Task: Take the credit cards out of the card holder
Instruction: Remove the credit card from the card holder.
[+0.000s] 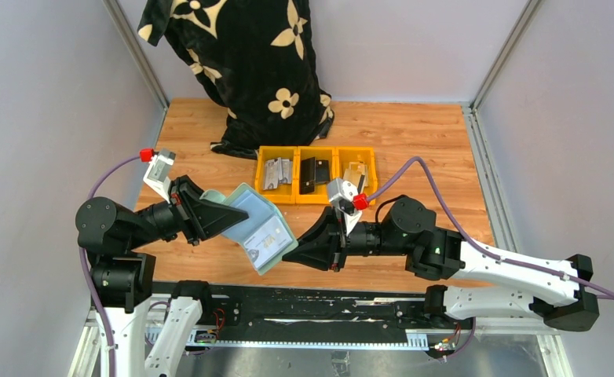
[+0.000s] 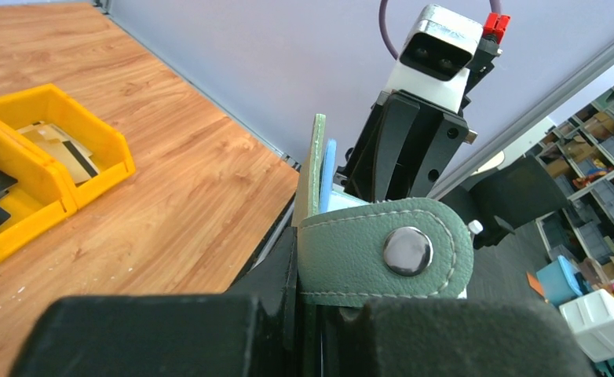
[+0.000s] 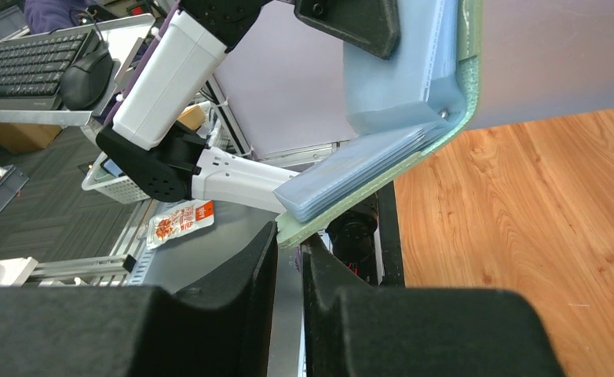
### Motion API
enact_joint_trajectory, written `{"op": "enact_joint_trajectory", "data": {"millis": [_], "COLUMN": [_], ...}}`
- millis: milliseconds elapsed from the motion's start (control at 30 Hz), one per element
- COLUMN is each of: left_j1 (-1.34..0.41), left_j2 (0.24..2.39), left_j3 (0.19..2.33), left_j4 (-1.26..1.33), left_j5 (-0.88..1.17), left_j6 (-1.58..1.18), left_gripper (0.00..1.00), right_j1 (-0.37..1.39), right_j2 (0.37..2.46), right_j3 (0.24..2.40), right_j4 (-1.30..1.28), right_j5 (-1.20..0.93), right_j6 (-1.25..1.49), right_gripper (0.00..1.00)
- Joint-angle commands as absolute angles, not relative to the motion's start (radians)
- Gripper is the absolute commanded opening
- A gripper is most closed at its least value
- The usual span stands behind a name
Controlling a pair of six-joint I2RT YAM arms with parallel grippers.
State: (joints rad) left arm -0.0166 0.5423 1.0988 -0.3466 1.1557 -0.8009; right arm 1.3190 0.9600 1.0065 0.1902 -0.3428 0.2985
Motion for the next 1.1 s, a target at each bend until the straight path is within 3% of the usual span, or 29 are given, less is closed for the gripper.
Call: {"op": "enact_joint_trajectory", "data": {"millis": [0, 167, 300, 733, 1067], "left_j1": [-0.017, -0.017, -0.017, -0.017, -0.017], "left_j2": [0.531, 0.531, 0.528, 0.526, 0.522], "left_j3": [1.119, 1.124, 1.125, 1.132, 1.136], "left_j4": [-0.338, -0.34, -0.342, -0.341, -0.338], "left_j5": [1.152, 1.155, 1.155, 1.139, 1.138], "left_j6": [-0.813, -0.808, -0.804, -0.799, -0.799], "left_gripper": [0.0, 0.0, 0.0, 0.0, 0.0], "right_j1": [1.332, 1.332, 1.331, 1.331, 1.331], "right_j2": [0.956, 0.957, 0.954, 0.953, 0.989], "right_j3": [1.02, 1.026, 1.023, 1.03, 1.059], "right_j4": [0.208, 0.175, 0.17, 0.172, 0.164], "right_j5": [-0.264, -0.192, -0.19, -0.197, -0.056], "right_j6": [0.337, 0.356, 0.367, 0.392, 0.491], "right_gripper": [0.17, 0.12, 0.21, 0.22, 0.15]}}
